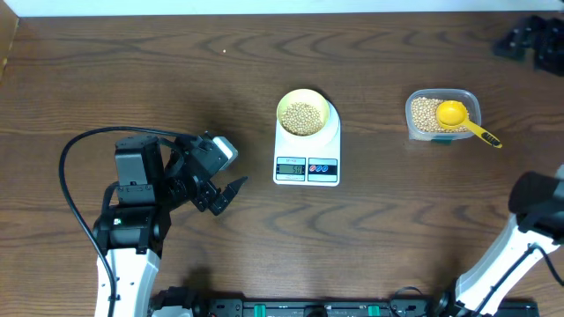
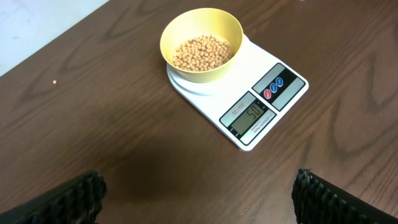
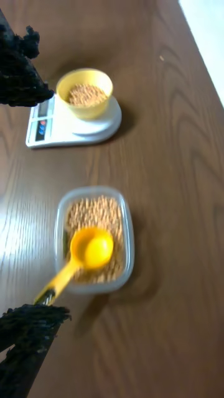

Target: Scoop item into bowl and weigh 50g on scale

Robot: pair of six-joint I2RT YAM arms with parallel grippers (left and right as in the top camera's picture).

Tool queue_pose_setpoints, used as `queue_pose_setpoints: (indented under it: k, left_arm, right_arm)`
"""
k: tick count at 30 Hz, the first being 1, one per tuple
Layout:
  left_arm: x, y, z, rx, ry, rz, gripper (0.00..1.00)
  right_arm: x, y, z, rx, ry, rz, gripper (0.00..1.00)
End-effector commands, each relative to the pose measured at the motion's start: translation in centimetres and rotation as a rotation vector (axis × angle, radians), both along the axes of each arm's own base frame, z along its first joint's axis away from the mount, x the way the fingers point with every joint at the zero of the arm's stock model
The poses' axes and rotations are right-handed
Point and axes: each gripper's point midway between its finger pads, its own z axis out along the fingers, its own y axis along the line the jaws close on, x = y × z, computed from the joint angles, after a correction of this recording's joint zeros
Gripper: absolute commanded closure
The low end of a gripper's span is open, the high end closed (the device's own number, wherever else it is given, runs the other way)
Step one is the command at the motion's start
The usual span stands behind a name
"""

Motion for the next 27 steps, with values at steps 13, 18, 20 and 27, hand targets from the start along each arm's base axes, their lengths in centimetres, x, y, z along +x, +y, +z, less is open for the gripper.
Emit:
queue_pose_setpoints:
  k: [13,18,20,27]
  left_arm:
    - [-0.1,-0.3,0.0,-0.008,0.000,-0.014,0.02]
    - [-0.1,-0.3,0.0,-0.008,0.000,-0.014,0.02]
    - [-0.1,-0.3,0.0,-0.008,0.000,-0.014,0.02]
    - [-0.1,-0.3,0.0,-0.008,0.001,-0.013,0.02]
  right_arm:
    - [-0.8,12.3,3.1,-0.088,-0.062,0.219,0.01]
    - [-0.3,12.2,3.2,-0.139,-0.084,0.217,0.01]
    - [-0.2,12.0,3.3,-0.139,-0.087,0.213,0.01]
    - [-0.4,11.0,3.4,-0.185,-0.117,0.267,0.01]
